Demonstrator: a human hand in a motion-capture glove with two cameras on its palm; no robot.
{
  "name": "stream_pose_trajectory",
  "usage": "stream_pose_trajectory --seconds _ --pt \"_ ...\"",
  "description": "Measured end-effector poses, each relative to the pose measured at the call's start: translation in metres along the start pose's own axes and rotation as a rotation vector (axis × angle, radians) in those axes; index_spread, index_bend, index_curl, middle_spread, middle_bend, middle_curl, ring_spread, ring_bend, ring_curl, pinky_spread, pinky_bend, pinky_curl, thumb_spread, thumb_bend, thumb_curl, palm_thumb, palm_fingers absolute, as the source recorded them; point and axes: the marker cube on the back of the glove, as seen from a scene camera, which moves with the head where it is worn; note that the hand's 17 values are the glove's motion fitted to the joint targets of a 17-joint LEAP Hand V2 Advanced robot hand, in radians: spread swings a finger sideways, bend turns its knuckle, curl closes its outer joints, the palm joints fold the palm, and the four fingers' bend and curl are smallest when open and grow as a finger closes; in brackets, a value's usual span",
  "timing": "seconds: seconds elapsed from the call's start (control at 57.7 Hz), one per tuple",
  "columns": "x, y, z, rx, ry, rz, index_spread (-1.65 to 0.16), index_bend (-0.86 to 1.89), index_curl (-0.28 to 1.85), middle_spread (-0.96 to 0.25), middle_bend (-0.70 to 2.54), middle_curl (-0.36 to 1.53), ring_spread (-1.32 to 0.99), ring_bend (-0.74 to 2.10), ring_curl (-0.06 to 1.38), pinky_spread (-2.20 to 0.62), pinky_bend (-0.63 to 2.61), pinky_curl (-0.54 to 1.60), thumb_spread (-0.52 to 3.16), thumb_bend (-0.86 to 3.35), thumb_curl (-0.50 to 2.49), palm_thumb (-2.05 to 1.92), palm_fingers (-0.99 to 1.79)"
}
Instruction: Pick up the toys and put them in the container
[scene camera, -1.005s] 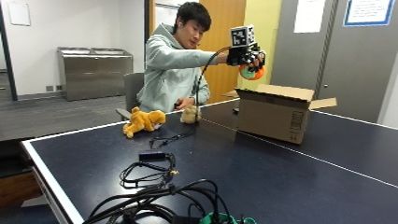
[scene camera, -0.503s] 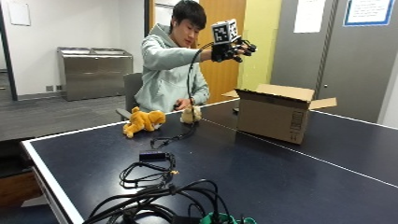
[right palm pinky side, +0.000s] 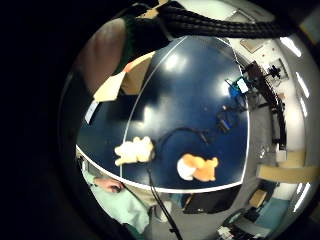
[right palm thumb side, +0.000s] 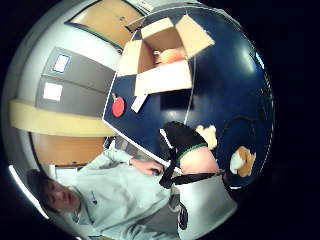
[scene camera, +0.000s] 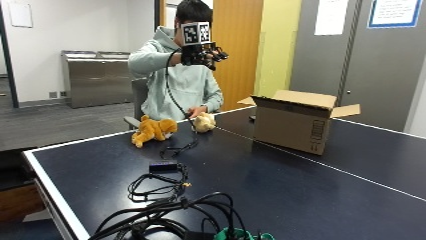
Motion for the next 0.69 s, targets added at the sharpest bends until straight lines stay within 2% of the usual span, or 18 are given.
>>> stream_pose_trajectory --seconds 0.156,0.277,0.433,0.693 --pt "0.025 0.028 -0.007 -0.029 0.011 0.014 -0.25 0.14 0.32 0.01 0.15 0.32 0.03 0.18 0.31 0.07 0.85 0.34 1.24 -0.02 0.41 0.23 -0.12" --pt "0.019 0.040 0.011 -0.064 0.007 0.009 -0.25 0.15 0.32 0.01 0.16 0.31 0.02 0.19 0.31 0.07 0.83 0.34 1.24 -0.01 0.39 0.23 -0.11" --pt "0.015 0.048 0.071 -0.142 0.020 -0.043 -0.25 0.14 0.31 0.00 0.16 0.30 0.02 0.19 0.31 0.07 0.83 0.34 1.24 -0.01 0.38 0.23 -0.11" --pt "0.013 0.051 0.191 -0.370 0.016 -0.063 -0.28 0.13 0.29 -0.01 0.14 0.28 0.02 0.16 0.30 0.07 0.86 0.35 1.23 -0.02 0.35 0.20 -0.16"
